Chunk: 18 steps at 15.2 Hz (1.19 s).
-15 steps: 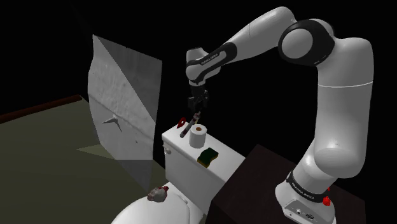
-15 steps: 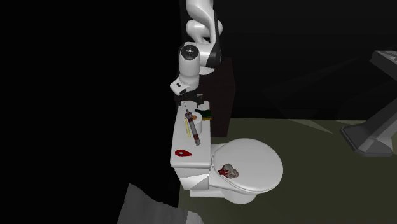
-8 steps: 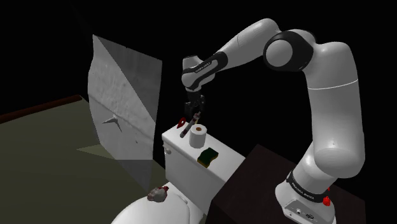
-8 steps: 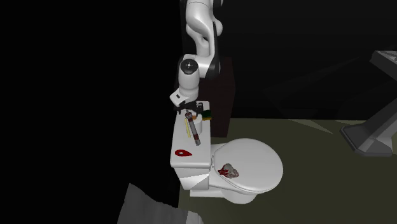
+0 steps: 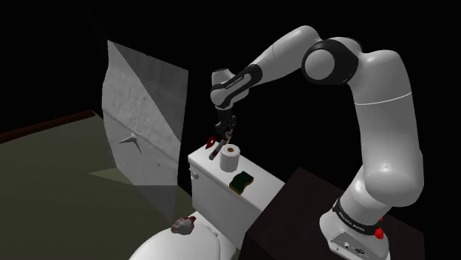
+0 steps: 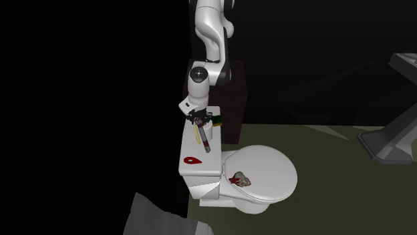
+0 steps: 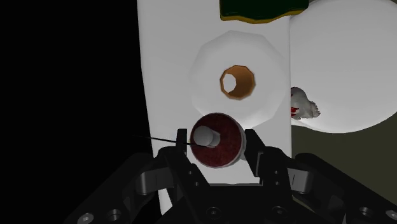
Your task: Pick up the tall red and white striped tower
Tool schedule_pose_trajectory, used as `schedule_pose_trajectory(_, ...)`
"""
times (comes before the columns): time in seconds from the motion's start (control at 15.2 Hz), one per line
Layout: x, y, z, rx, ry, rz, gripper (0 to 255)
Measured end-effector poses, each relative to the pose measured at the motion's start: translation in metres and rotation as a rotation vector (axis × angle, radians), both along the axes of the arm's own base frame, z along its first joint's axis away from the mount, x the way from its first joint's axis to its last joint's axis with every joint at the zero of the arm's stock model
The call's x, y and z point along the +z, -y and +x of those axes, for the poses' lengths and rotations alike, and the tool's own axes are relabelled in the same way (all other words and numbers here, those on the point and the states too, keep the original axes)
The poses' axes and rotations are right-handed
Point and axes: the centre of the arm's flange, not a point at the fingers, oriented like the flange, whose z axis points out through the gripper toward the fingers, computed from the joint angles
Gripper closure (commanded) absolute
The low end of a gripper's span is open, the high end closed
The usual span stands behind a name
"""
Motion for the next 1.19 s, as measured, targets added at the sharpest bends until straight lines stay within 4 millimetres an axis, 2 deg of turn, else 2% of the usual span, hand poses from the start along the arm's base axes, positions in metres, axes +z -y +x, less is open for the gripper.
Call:
schedule_pose_trajectory(0.46, 0.002, 0.000, 0.000, 0.000, -0.001, 0.000, 255)
schedule_pose_trajectory(1.19, 0.058, 0.000, 0.000, 0.000, -0.001, 0.000, 255)
